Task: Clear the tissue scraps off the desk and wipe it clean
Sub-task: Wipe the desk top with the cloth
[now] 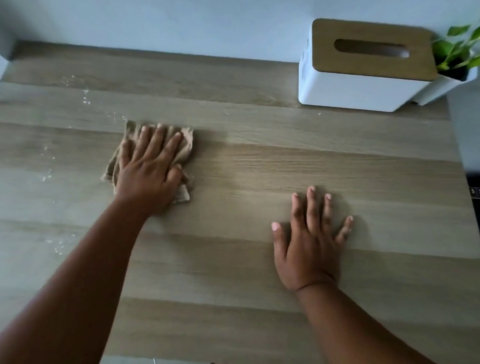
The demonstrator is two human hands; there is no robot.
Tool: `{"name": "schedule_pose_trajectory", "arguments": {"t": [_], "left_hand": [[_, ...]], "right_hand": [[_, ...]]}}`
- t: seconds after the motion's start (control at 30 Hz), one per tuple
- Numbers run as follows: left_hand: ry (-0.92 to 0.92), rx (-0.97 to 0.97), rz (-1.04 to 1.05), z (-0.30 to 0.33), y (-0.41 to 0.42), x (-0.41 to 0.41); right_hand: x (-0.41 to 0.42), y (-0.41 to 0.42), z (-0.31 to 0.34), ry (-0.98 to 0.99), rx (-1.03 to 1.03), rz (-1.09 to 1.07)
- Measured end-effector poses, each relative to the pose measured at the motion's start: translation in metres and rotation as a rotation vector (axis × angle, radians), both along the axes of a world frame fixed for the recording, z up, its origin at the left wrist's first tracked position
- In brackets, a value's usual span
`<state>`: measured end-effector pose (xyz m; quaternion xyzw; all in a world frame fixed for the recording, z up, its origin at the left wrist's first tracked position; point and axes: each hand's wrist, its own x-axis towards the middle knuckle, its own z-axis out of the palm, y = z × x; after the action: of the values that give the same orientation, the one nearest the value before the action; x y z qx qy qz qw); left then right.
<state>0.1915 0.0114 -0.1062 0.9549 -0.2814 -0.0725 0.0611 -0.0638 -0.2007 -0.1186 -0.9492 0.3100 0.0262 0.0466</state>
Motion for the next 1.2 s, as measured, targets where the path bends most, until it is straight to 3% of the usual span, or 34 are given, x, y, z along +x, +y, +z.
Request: {"name": "schedule_pose_trajectory", "arguments": {"t": [0.1, 0.2, 0.37, 0.53, 0.6, 0.7, 0.8, 0.9, 1.07, 1.2], "left_hand": [[0.046, 0.031, 0.151, 0.000, -0.038, 0.059], [0.074, 0.071, 0.125, 0.000, -0.088, 0.085], [0.026, 0.077, -0.182, 0.003, -0.123, 0.024], [-0.002, -0.032, -0.482, 0.004, -0.063, -0.025], [0.005, -0.054, -0.467, 0.004, -0.040, -0.012], [-0.016, -0.021, -0.260, 0.003, -0.038, 0.026], [0.008, 0.005, -0.011, 0.001, -0.072, 0.077], [0.057, 0.047, 0.107, -0.002, -0.127, 0.118], [0.074, 0.057, -0.060, -0.001, -0.190, 0.099], [0.017, 0.016, -0.299, 0.001, -0.164, 0.039]], "right_hand": [[0.000, 0.000, -0.002, -0.006, -0.008, -0.005], [0.000, 0.000, -0.003, 0.000, -0.009, -0.005], [0.001, 0.000, -0.003, -0.007, -0.018, -0.007], [-0.001, -0.001, -0.003, -0.042, -0.018, 0.001], [-0.001, -0.001, -0.003, -0.053, -0.018, 0.002], [-0.001, -0.001, -0.001, -0.040, -0.012, 0.007], [-0.001, 0.000, 0.000, -0.031, -0.008, 0.003], [0.000, 0.000, -0.001, -0.016, -0.006, 0.000], [0.000, -0.001, 0.000, 0.011, -0.004, 0.007], [0.001, 0.000, 0.002, -0.008, -0.011, 0.000]]}}
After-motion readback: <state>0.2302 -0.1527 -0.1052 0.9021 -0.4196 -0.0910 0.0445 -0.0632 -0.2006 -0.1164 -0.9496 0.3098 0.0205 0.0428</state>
